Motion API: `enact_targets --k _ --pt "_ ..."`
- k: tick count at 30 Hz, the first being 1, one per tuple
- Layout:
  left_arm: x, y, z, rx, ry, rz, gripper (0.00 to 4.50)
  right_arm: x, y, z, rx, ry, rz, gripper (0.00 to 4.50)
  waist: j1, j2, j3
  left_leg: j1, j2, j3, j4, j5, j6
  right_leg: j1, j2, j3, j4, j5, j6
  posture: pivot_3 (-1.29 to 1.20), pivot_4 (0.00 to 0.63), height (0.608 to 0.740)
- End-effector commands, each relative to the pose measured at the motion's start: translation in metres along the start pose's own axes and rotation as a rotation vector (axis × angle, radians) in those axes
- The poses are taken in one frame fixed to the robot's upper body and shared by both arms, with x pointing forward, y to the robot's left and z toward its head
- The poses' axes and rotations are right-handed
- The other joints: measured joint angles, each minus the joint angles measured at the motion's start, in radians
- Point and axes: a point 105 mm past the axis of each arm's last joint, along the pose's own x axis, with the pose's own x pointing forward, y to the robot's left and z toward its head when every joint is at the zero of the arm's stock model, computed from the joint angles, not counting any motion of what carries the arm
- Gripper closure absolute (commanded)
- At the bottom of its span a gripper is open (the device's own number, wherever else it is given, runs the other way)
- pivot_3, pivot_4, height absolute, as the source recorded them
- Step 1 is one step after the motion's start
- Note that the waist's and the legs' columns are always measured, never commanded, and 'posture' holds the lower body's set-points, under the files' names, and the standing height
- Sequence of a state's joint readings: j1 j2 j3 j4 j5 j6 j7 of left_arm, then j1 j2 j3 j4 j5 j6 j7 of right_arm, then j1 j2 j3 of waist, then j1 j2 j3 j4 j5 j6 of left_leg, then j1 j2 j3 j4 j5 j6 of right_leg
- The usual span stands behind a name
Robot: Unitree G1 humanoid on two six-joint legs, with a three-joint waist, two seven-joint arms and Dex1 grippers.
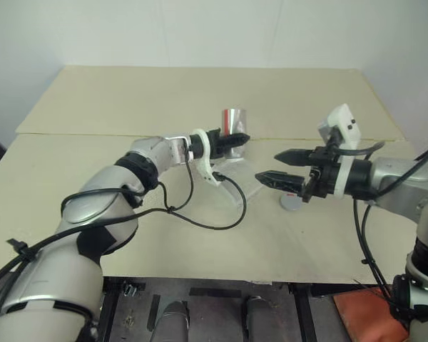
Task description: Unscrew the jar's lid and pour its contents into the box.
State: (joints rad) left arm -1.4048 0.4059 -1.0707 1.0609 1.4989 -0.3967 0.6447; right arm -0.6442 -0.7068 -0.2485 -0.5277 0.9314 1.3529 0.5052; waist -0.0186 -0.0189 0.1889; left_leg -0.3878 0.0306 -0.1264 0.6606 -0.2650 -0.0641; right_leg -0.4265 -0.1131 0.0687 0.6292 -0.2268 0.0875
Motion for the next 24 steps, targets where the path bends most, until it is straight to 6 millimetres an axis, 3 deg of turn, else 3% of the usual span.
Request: enact_targets --k 1,8,13,17,21,24 --pt "-0.002 0.007 -0.022 0.040 0.045 0.013 2.58 -0.005 0.007 0.010 -0.042 -0.058 -0.002 0.03 0.000 0.000 0.000 0.000 0.000 0.000 0.000 0.000 0.000 0.000 0.000 0.000 0.000 0.000 0.000 0.00 0.150 0.740" --pt "-0.002 0.006 -0.022 -0.012 0.066 0.014 2.58 -0.005 0.007 0.004 -0.045 -0.031 -0.006 0.03 0.004 0.000 0.000 0.000 0.000 0.000 0.000 0.000 0.000 0.001 0.000 0.000 0.000 0.000 0.000 0.00 0.150 0.740" --pt "-0.014 0.001 -0.033 -0.180 0.157 0.018 2.58 -0.006 0.007 0.002 -0.050 -0.022 -0.001 0.03 0.000 0.000 0.000 0.000 0.000 0.000 0.000 0.000 0.000 0.001 0.000 0.000 0.000 0.000 0.000 0.00 0.150 0.740" --pt "-0.033 -0.006 -0.051 -0.425 0.289 0.040 2.58 -0.005 0.006 0.002 -0.050 -0.020 0.002 0.03 -0.005 0.000 0.000 0.001 0.000 0.000 0.000 0.000 0.000 0.001 0.000 0.000 0.001 0.000 0.000 0.00 0.150 0.740" --pt "-0.057 -0.019 -0.062 -0.848 0.437 0.080 2.58 -0.006 0.006 0.004 -0.053 -0.033 0.008 0.03 -0.005 0.000 0.000 0.001 0.000 0.000 0.000 0.001 -0.001 0.001 0.000 0.000 0.001 0.000 0.000 0.00 0.150 0.740" --pt "-0.075 -0.034 -0.067 -1.298 0.579 0.139 2.58 -0.006 0.006 0.005 -0.056 -0.038 0.010 0.03 -0.010 0.001 0.000 0.001 0.001 0.000 0.000 0.003 -0.006 0.001 0.000 0.000 0.001 0.000 0.000 0.00 0.150 0.740"
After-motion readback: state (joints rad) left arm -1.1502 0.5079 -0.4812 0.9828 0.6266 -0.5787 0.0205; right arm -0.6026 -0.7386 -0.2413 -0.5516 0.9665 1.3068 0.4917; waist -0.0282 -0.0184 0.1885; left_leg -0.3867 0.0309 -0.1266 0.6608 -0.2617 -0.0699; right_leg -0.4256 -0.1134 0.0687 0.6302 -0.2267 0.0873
